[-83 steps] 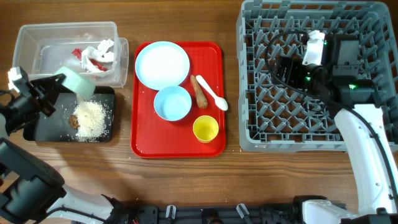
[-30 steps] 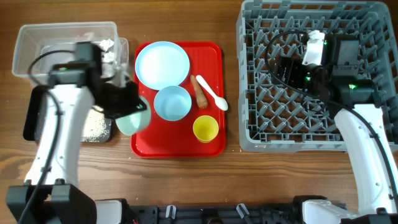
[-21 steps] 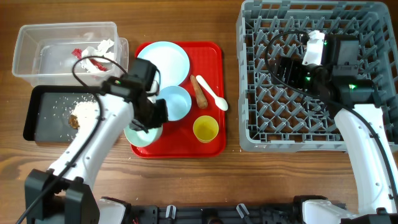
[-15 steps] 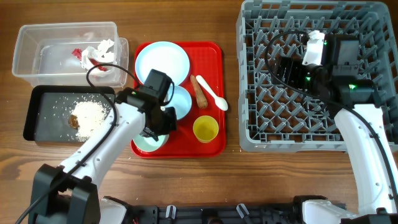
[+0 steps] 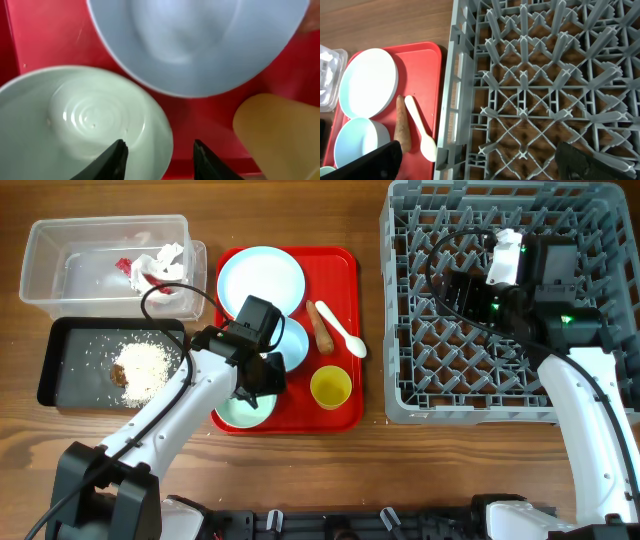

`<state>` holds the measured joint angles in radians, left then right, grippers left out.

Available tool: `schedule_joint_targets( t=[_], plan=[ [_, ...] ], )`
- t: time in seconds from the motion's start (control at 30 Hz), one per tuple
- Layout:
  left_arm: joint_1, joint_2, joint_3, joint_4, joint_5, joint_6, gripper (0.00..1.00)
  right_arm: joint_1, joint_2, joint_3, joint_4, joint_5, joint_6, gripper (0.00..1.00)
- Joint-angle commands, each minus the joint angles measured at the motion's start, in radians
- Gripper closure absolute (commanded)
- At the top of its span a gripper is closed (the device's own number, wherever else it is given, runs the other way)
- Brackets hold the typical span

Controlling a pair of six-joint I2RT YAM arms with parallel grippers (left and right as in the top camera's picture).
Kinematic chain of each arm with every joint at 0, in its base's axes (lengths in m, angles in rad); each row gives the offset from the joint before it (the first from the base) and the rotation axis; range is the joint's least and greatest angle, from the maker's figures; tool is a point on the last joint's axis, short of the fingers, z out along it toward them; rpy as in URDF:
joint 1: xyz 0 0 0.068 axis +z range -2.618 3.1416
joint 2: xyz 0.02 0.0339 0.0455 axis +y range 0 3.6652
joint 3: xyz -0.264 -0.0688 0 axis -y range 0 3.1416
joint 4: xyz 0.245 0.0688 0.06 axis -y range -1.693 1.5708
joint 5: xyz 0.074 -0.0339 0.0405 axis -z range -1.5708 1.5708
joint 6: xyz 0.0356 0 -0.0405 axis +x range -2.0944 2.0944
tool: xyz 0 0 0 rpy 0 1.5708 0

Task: Sort waste into correct bins and load items into the dishwasher rack
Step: 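Grasp the yellow cup with the left gripper and lift it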

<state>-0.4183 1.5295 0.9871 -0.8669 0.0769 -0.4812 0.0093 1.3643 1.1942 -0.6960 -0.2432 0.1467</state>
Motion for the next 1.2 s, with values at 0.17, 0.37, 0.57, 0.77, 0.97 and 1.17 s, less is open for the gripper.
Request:
schedule_joint_targets(
  t=[0.17,0.37,0.57,0.77,0.97,1.17],
  plan=[
    [-0.005,-0.01,0.166,0.069,0.209,0.152,0.41,-0.001,0.006,0.021,-0.002,-0.007,0.023,0.0],
    [-0.069,0.026,0.155,0.089,0.252,0.322,0.37,-0.001,0.006,0.021,-0.001,-0.006,0.039,0.0],
    [-0.129,0.121,0.155,0.084,0.214,0.321,0.39,-0.001,0.006,0.021,-0.005,-0.006,0.039,0.0],
    [-0.135,0.159,0.155,0.052,0.209,0.321,0.5,-0.001,0.007,0.021,-0.003,-0.006,0.039,0.0],
    [-0.136,0.161,0.155,0.055,0.203,0.321,0.66,-0.002,0.007,0.021,-0.004,-0.006,0.039,0.0],
    [-0.136,0.182,0.155,0.06,0.203,0.317,0.67,-0.001,0.015,0.021,-0.003,-0.006,0.038,0.0]
  ],
)
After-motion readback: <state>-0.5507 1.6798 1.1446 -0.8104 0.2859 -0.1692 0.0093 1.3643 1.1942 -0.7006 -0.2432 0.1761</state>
